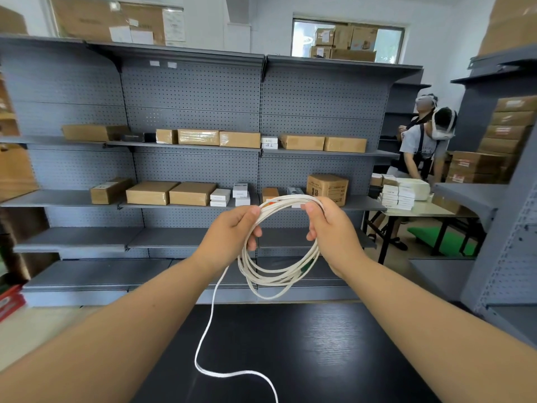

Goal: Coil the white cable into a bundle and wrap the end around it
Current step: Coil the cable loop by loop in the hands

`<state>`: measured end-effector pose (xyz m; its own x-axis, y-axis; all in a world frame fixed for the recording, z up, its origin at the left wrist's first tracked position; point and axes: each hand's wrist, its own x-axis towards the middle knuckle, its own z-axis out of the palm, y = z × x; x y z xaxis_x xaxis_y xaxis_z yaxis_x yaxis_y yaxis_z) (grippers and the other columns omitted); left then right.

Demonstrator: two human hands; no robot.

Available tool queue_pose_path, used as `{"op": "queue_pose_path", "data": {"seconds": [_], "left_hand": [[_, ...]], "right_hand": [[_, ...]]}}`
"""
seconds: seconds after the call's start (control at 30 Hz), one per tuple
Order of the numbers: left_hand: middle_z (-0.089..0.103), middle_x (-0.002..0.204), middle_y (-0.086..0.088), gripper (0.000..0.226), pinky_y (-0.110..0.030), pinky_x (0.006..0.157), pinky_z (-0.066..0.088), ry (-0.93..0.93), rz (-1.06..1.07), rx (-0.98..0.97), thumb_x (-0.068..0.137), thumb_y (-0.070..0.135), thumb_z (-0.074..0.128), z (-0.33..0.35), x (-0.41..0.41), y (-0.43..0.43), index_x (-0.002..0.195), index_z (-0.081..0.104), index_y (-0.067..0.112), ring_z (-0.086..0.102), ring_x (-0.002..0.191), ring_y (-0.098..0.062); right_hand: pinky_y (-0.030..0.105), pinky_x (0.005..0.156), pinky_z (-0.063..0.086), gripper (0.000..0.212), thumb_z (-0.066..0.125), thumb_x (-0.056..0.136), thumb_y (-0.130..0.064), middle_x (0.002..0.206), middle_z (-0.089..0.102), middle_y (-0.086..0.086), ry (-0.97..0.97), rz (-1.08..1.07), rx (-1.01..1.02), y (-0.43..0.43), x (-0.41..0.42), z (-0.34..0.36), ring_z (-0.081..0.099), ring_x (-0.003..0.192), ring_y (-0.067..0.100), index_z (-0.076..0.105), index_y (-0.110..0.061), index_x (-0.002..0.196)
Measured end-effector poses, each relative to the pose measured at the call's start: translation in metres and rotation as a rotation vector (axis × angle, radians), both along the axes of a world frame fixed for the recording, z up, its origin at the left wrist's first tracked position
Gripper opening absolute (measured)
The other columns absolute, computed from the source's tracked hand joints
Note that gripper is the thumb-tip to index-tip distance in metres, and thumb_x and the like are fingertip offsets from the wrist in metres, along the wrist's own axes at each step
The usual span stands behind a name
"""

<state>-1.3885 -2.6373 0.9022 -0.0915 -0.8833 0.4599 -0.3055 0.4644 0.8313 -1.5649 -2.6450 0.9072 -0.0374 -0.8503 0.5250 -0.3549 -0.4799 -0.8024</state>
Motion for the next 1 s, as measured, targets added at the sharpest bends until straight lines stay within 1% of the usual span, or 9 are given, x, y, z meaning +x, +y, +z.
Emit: {"op": "queue_pose_path", "data": {"seconds": [0.13, 0.23, 0.4, 0.53, 0.63, 0.73, 0.83, 0.93, 1.0], "left_hand": [[0.056, 0.057, 0.001, 0.038, -0.018, 0.051, 0.038, 0.01, -0.03, 0.008, 0.099, 0.028, 0.04, -0.001, 0.002, -0.001, 0.069, 0.057, 0.013, 0.05, 0.048, -0.01], [0.053, 0.052, 0.001, 0.041, -0.015, 0.049, 0.036, -0.015, -0.009, 0.002, 0.098, 0.032, 0.041, -0.002, 0.002, 0.001, 0.066, 0.055, 0.011, 0.049, 0.048, -0.01], [0.043, 0.048, 0.008, 0.041, -0.01, 0.047, 0.032, -0.078, -0.008, -0.097, 0.097, 0.025, 0.045, -0.001, -0.001, 0.004, 0.057, 0.051, 0.032, 0.039, 0.041, -0.002], [0.036, 0.055, 0.007, 0.046, -0.023, 0.052, 0.031, -0.135, 0.035, -0.142, 0.098, 0.028, 0.043, 0.002, 0.0, 0.0, 0.055, 0.052, 0.042, 0.032, 0.049, -0.006], [0.035, 0.054, 0.008, 0.041, -0.019, 0.051, 0.028, -0.195, 0.053, -0.176, 0.097, 0.028, 0.044, 0.007, 0.001, -0.003, 0.057, 0.043, 0.032, 0.033, 0.049, -0.006], [0.038, 0.054, 0.01, 0.04, -0.016, 0.052, 0.031, -0.281, 0.047, -0.224, 0.097, 0.025, 0.045, 0.013, 0.0, -0.004, 0.06, 0.046, 0.041, 0.04, 0.052, -0.001], [0.035, 0.055, 0.009, 0.041, -0.017, 0.051, 0.028, -0.317, 0.008, -0.237, 0.097, 0.025, 0.045, 0.018, 0.0, -0.004, 0.061, 0.048, 0.043, 0.037, 0.051, -0.002], [0.032, 0.053, 0.009, 0.046, -0.016, 0.051, 0.028, -0.345, -0.025, -0.259, 0.097, 0.024, 0.046, 0.023, 0.0, -0.003, 0.057, 0.052, 0.046, 0.035, 0.05, -0.003], [0.031, 0.051, 0.009, 0.05, -0.017, 0.051, 0.028, -0.36, -0.03, -0.267, 0.097, 0.022, 0.047, 0.024, 0.001, -0.003, 0.057, 0.054, 0.051, 0.035, 0.05, -0.004]], "right_hand": [[0.032, 0.065, 0.043, 0.018, 0.04, 0.098, -0.024, 0.061, 0.043, -0.002, 0.007, -0.018, -0.013, 0.0, -0.001, 0.001, 0.046, 0.054, 0.012, 0.057, -0.02, 0.096], [0.031, 0.065, 0.043, 0.017, 0.041, 0.098, -0.025, 0.062, 0.044, -0.003, -0.001, -0.025, -0.015, -0.001, -0.001, 0.0, 0.046, 0.054, 0.011, 0.057, -0.023, 0.095], [0.033, 0.065, 0.046, 0.018, 0.041, 0.097, -0.025, 0.064, 0.046, -0.003, -0.022, 0.013, 0.018, -0.002, -0.002, 0.0, 0.046, 0.056, 0.012, 0.059, -0.022, 0.096], [0.045, 0.076, 0.051, 0.016, 0.043, 0.097, -0.027, 0.074, 0.055, -0.004, -0.031, 0.14, 0.109, -0.003, -0.008, 0.001, 0.053, 0.058, 0.012, 0.059, -0.025, 0.095], [0.03, 0.064, 0.05, 0.012, 0.046, 0.096, -0.027, 0.085, 0.06, -0.003, -0.045, 0.232, 0.161, -0.002, -0.013, 0.008, 0.056, 0.063, 0.014, 0.057, -0.031, 0.094], [0.02, 0.061, 0.049, 0.011, 0.048, 0.095, -0.029, 0.096, 0.062, 0.0, 0.093, 0.22, 0.119, -0.001, -0.016, 0.014, 0.06, 0.07, 0.012, 0.054, -0.039, 0.096], [0.006, 0.056, 0.043, 0.014, 0.045, 0.096, -0.029, 0.094, 0.062, 0.0, 0.231, 0.164, 0.073, -0.002, -0.016, 0.018, 0.059, 0.072, 0.008, 0.052, -0.033, 0.107], [0.005, 0.057, 0.041, 0.021, 0.04, 0.098, -0.025, 0.096, 0.06, 0.0, 0.34, 0.142, 0.042, -0.003, -0.016, 0.022, 0.056, 0.072, 0.004, 0.052, -0.025, 0.116], [0.013, 0.058, 0.04, 0.024, 0.036, 0.099, -0.024, 0.093, 0.058, -0.001, 0.442, 0.131, 0.031, -0.003, -0.015, 0.025, 0.054, 0.071, 0.006, 0.051, -0.02, 0.118]]}}
